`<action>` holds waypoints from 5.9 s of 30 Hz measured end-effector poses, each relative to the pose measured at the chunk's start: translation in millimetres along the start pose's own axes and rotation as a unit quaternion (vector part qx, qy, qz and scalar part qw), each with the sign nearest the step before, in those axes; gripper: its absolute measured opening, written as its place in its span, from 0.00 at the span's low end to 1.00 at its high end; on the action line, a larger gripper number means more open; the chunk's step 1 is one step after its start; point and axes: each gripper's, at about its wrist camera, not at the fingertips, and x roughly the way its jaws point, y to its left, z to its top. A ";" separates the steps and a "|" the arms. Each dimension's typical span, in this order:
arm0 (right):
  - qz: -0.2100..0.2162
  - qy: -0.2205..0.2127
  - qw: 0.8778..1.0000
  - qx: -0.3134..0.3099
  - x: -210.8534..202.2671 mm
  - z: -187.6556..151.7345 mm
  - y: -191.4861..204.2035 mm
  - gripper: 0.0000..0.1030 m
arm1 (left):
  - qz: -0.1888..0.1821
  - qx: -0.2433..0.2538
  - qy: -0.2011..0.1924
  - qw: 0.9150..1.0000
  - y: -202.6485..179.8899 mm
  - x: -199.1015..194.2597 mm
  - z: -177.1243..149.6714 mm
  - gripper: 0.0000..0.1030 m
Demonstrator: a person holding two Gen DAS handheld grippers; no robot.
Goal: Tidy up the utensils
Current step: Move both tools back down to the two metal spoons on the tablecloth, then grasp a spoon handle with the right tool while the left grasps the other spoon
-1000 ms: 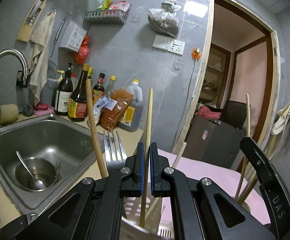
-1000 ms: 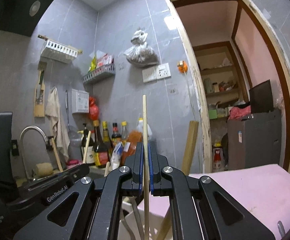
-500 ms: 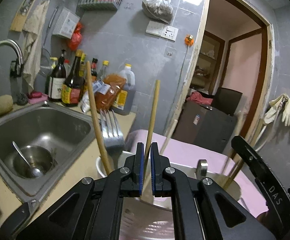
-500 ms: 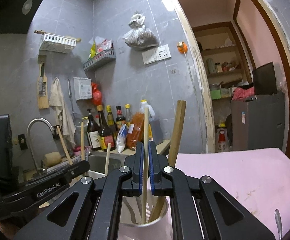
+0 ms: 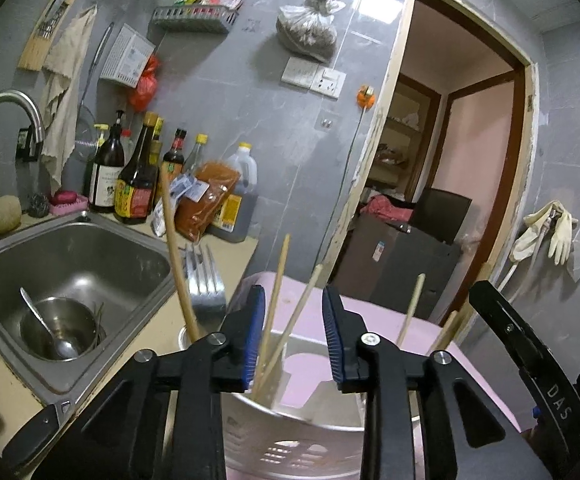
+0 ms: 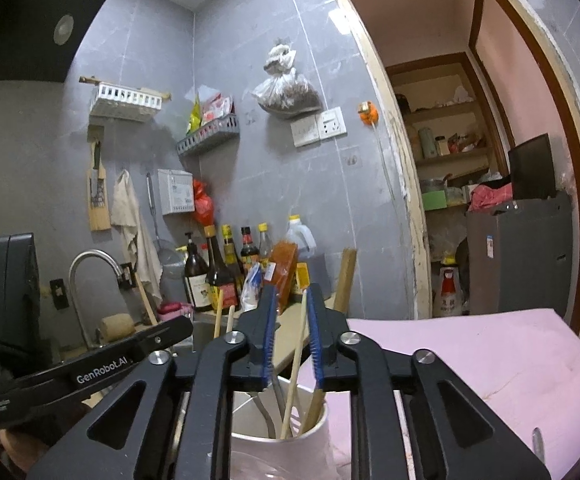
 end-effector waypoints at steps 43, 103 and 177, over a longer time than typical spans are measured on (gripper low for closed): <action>-0.154 0.023 0.987 -0.046 -141.0 12.4 -129.8 1.00 | -0.103 0.134 0.060 0.984 -152.1 -6.1 -78.3 0.96; -0.107 0.395 0.911 -0.054 -71.6 -78.0 -193.4 0.07 | -0.163 0.134 0.386 0.898 -182.6 91.2 -140.3 0.49; -0.150 0.415 0.896 -0.060 -51.2 -83.6 -185.1 0.20 | -0.082 0.193 0.427 0.880 -149.3 91.6 -134.7 0.09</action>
